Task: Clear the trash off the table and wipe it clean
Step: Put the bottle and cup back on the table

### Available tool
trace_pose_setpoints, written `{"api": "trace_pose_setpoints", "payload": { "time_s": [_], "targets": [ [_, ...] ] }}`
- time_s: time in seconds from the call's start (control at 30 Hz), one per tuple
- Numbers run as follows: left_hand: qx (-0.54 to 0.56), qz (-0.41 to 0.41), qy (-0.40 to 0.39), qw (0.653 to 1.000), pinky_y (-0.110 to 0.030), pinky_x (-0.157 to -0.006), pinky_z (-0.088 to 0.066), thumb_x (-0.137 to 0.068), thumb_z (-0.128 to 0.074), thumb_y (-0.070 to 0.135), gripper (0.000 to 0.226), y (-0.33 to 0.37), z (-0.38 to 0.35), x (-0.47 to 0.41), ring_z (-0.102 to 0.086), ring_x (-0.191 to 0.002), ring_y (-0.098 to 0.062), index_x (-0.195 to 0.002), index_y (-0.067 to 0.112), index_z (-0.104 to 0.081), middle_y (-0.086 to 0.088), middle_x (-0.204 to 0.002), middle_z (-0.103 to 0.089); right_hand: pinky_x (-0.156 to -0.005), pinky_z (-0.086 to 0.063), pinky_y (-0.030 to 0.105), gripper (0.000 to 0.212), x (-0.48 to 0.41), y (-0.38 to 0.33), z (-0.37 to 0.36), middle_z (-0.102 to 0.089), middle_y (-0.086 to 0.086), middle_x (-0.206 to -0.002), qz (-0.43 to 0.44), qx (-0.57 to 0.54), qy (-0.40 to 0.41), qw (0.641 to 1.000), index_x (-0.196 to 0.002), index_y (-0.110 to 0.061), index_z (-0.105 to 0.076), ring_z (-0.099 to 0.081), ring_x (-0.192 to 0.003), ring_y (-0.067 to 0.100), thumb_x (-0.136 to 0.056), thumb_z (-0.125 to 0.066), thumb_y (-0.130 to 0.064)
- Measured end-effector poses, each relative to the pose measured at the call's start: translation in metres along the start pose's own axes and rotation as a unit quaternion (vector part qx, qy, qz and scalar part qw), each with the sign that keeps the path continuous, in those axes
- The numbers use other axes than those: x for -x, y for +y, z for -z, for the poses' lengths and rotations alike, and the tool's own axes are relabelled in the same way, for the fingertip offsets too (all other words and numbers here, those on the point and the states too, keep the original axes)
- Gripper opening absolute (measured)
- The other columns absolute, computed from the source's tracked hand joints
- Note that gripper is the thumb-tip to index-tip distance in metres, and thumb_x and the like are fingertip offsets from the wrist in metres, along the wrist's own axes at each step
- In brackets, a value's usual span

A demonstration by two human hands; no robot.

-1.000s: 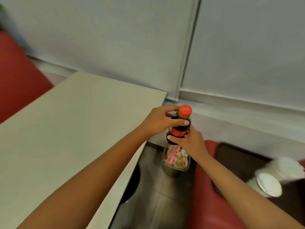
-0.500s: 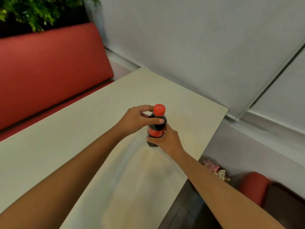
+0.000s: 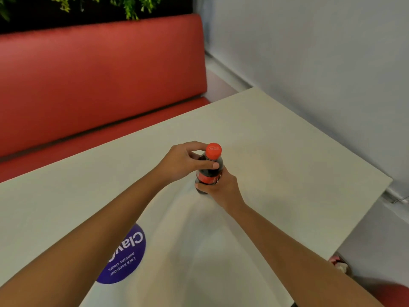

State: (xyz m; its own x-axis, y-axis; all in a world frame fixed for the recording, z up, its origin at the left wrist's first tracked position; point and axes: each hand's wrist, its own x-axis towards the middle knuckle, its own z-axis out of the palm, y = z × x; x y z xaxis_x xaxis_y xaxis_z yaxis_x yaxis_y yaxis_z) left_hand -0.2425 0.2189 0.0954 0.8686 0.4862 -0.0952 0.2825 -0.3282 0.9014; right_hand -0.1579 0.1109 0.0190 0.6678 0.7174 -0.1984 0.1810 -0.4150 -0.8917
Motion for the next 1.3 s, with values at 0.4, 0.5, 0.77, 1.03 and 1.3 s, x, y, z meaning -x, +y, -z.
{"api": "trace_pose_setpoints", "payload": {
  "time_s": [0.4, 0.5, 0.77, 1.03, 1.3],
  "targets": [
    [-0.001, 0.043, 0.073, 0.996, -0.025, -0.084, -0.040, -0.081, -0.068, 0.031, 0.031, -0.030, 0.046, 0.009, -0.054, -0.107, -0.015, -0.110, 0.032, -0.059, 0.011, -0.122, -0.057, -0.072, -0.043, 0.014, 0.061, -0.013, -0.031, -0.049, -0.052, -0.005, -0.102, 0.026, 0.027, -0.062, 0.997, -0.125, -0.014, -0.038, -0.051, -0.086, 0.012, -0.077, -0.074, -0.023],
    [-0.001, 0.050, 0.074, 0.996, -0.027, -0.086, -0.039, -0.083, -0.066, 0.032, 0.031, -0.031, 0.046, 0.010, -0.053, -0.110, -0.016, -0.113, 0.032, -0.057, 0.009, -0.126, -0.055, -0.075, -0.043, 0.017, 0.062, -0.012, -0.033, -0.052, -0.056, 0.002, -0.115, 0.021, 0.025, -0.078, 0.996, -0.128, -0.013, -0.036, -0.051, -0.086, 0.012, -0.078, -0.073, -0.021],
    [-0.007, 0.046, 0.112, 0.993, -0.028, -0.092, -0.037, -0.085, -0.065, 0.029, 0.050, -0.025, 0.037, 0.018, -0.044, -0.124, -0.017, -0.131, 0.026, -0.046, 0.005, -0.141, -0.043, -0.098, -0.037, 0.027, 0.083, -0.007, -0.028, -0.033, -0.039, 0.008, -0.144, 0.001, 0.060, -0.092, 0.994, -0.141, -0.015, -0.026, -0.042, -0.128, 0.024, -0.076, -0.075, -0.028],
    [0.013, 0.051, 0.185, 0.981, -0.027, -0.090, -0.040, -0.081, -0.069, 0.026, 0.064, -0.015, 0.036, 0.044, -0.045, -0.124, -0.017, -0.136, 0.019, -0.038, 0.001, -0.143, -0.040, -0.100, -0.039, 0.032, 0.081, 0.017, -0.018, 0.002, -0.044, 0.009, -0.138, 0.007, 0.082, -0.056, 0.995, -0.138, -0.017, -0.033, -0.044, -0.124, 0.023, -0.072, -0.078, -0.031],
    [0.013, 0.046, 0.255, 0.966, -0.025, -0.079, -0.043, -0.080, -0.070, 0.031, 0.065, 0.001, 0.025, 0.076, -0.049, -0.108, -0.012, -0.135, 0.019, -0.037, -0.001, -0.135, -0.046, -0.095, -0.040, 0.029, 0.074, 0.051, -0.004, 0.043, -0.048, 0.009, -0.132, 0.016, 0.070, -0.022, 0.997, -0.134, -0.018, -0.039, -0.049, -0.118, 0.022, -0.072, -0.078, -0.030]
  ]
}}
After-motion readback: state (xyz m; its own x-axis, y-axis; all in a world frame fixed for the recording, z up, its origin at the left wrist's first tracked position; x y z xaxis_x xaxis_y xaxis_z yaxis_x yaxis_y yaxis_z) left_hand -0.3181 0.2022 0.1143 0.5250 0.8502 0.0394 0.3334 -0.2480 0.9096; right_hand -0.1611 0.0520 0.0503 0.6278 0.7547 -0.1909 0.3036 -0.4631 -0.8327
